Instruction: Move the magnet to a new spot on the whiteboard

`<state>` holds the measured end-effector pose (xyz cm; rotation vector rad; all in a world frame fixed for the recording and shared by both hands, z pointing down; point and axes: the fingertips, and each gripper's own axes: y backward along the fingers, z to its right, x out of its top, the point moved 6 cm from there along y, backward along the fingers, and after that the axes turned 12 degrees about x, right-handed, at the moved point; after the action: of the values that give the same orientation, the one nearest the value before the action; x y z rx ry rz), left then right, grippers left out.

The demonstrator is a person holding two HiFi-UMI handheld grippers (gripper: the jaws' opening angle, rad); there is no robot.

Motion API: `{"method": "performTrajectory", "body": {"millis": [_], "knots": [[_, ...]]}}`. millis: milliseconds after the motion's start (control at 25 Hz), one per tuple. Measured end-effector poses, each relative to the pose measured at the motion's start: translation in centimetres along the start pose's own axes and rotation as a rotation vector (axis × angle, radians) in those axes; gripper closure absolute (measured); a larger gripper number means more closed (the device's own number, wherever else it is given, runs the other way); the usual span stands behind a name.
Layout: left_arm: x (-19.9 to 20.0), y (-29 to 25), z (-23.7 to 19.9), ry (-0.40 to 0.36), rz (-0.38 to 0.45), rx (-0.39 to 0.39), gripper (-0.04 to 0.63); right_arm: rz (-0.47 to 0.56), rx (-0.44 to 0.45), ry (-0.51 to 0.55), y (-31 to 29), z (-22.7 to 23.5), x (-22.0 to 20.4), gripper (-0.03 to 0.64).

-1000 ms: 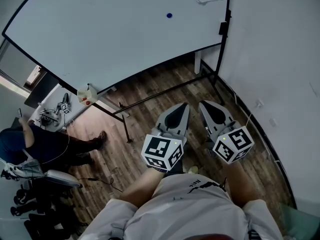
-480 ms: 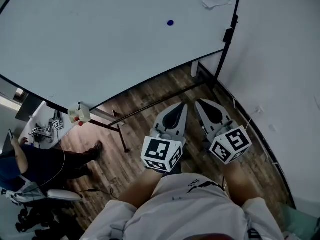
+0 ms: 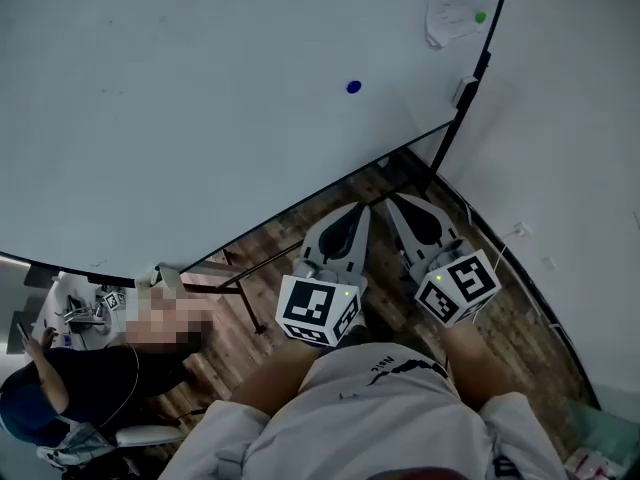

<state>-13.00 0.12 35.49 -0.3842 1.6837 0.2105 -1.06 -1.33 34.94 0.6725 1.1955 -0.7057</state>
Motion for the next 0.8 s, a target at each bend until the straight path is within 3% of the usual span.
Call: {"method": "performTrajectory", "body": {"millis": [480, 800], "knots": [[1.1, -5.5, -3.5, 0.011, 0.011, -0.003, 0.583, -0.013, -0.017, 0.043, -5.4, 4.0, 1.1, 0.603], [2.0, -10.2, -4.2, -0.007, 0.02, 0.084, 0.584, -0.029, 0.042, 0.083, -8.3, 8.8, 2.1, 0.603]]}}
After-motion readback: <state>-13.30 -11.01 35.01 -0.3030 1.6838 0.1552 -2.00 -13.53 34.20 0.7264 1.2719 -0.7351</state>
